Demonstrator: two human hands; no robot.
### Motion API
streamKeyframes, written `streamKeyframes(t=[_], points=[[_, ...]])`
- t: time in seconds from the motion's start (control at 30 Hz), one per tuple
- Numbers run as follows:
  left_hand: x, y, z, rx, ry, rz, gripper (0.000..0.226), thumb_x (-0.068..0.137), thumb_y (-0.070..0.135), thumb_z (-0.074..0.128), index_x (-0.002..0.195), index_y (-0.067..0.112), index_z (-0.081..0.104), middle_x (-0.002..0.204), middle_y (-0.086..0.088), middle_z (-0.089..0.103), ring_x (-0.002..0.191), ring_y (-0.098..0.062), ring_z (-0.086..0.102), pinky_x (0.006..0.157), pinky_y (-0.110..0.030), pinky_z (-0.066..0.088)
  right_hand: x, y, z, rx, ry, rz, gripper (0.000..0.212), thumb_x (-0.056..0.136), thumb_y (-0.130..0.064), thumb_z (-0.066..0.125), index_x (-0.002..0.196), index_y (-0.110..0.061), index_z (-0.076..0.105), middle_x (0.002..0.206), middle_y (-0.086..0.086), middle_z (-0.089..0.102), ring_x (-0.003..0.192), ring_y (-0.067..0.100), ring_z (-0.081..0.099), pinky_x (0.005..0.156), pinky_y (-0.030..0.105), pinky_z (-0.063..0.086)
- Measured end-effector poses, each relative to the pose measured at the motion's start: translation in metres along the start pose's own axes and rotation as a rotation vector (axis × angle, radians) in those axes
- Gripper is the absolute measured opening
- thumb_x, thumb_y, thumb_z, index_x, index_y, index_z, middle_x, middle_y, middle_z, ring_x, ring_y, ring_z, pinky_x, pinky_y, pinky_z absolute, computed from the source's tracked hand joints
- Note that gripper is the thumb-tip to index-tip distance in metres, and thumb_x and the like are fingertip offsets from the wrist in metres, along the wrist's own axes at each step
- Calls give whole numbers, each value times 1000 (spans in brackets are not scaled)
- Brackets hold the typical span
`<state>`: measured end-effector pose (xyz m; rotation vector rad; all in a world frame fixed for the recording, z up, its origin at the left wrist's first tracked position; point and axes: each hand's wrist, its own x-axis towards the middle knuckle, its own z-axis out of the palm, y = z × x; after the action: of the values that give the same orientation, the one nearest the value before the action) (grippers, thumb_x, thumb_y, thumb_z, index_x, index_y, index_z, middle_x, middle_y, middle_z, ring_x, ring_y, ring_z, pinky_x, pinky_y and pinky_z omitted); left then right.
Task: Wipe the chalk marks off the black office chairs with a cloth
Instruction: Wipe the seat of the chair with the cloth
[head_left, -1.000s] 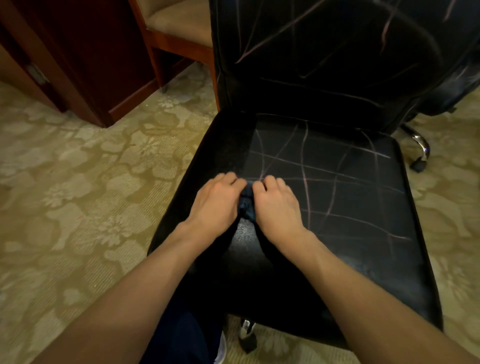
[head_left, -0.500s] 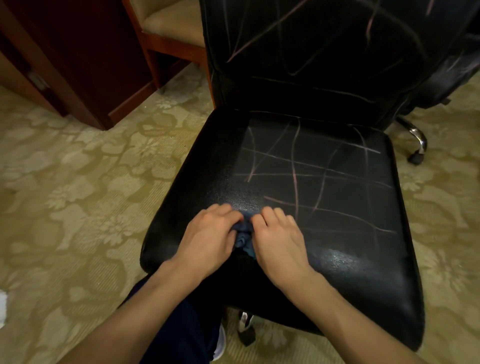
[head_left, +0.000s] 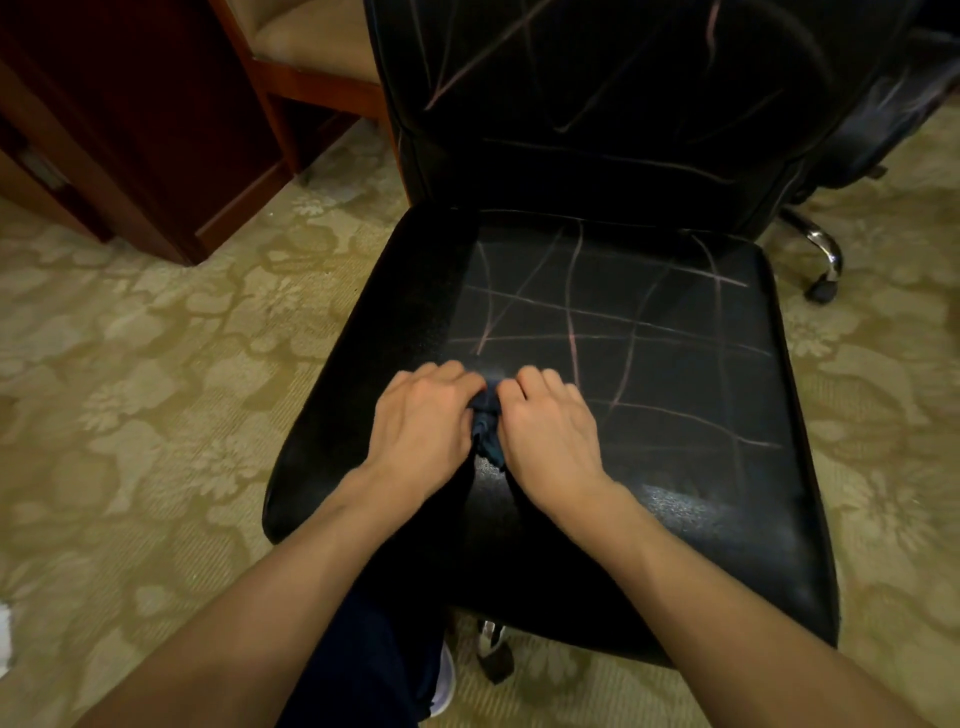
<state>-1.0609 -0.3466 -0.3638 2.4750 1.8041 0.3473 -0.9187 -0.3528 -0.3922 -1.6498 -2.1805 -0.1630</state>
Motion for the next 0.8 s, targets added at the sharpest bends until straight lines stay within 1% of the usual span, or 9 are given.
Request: streamKeyframes(t=[0.13, 0.23, 0.37, 0.47, 0.6, 0.7, 0.77, 0.8], points=[[0, 11, 1, -45, -3, -27, 25, 87, 13, 62, 110, 21, 67, 102, 2, 63, 97, -20, 59, 85, -32, 44, -2, 3, -6, 35, -45, 43, 35, 51, -6, 87, 75, -9, 62, 75, 9, 57, 68, 30, 57, 57, 35, 47], [-14, 20, -2, -141, -48, 4, 24, 83, 17, 65, 106, 23, 66, 100, 3, 62, 97, -19, 58, 84, -32, 44, -26, 9, -15, 95, -21, 67, 27, 61, -6, 81, 78, -9, 60, 79, 10, 57, 71, 31, 56, 61, 37, 49], [-37, 36, 3, -177, -72, 99, 22, 76, 17, 67, 97, 24, 67, 92, 3, 63, 89, -22, 60, 78, -35, 45, -67, 21, -27, 104, -40, 56, 15, 75, -9, 72, 84, -11, 60, 83, 8, 54, 75, 30, 53, 64, 41, 48], [-28, 42, 11, -125, -46, 108, 21, 77, 15, 67, 96, 24, 68, 89, 3, 64, 86, -23, 60, 78, -34, 43, -65, 28, -28, 73, -39, 51, 16, 72, -9, 74, 80, -10, 60, 79, 9, 55, 72, 32, 55, 61, 41, 48], [7, 56, 19, -116, 4, 76, 21, 85, 16, 61, 103, 23, 69, 96, 1, 64, 93, -25, 60, 83, -35, 41, -36, 51, -21, 3, -21, 134, 23, 64, -5, 82, 74, -7, 60, 75, 12, 57, 68, 36, 57, 56, 38, 48], [29, 80, 22, -135, -6, 28, 26, 91, 14, 57, 113, 22, 67, 106, 0, 64, 102, -24, 58, 90, -35, 39, -27, 69, -25, -23, -68, 226, 18, 70, -2, 78, 79, -5, 62, 80, 15, 59, 73, 38, 58, 60, 39, 48], [34, 91, 19, -131, -32, 12, 27, 91, 12, 55, 114, 22, 66, 109, -1, 64, 105, -24, 57, 93, -36, 40, -28, 72, -27, -21, -89, 266, 14, 75, -2, 74, 83, -4, 63, 84, 15, 60, 78, 38, 58, 64, 41, 46], [32, 95, 17, -134, -49, 23, 27, 91, 12, 56, 114, 22, 66, 110, -1, 64, 105, -24, 57, 94, -36, 41, -33, 72, -29, -35, -83, 270, 16, 73, -3, 75, 82, -5, 63, 83, 14, 60, 77, 37, 58, 63, 40, 46]])
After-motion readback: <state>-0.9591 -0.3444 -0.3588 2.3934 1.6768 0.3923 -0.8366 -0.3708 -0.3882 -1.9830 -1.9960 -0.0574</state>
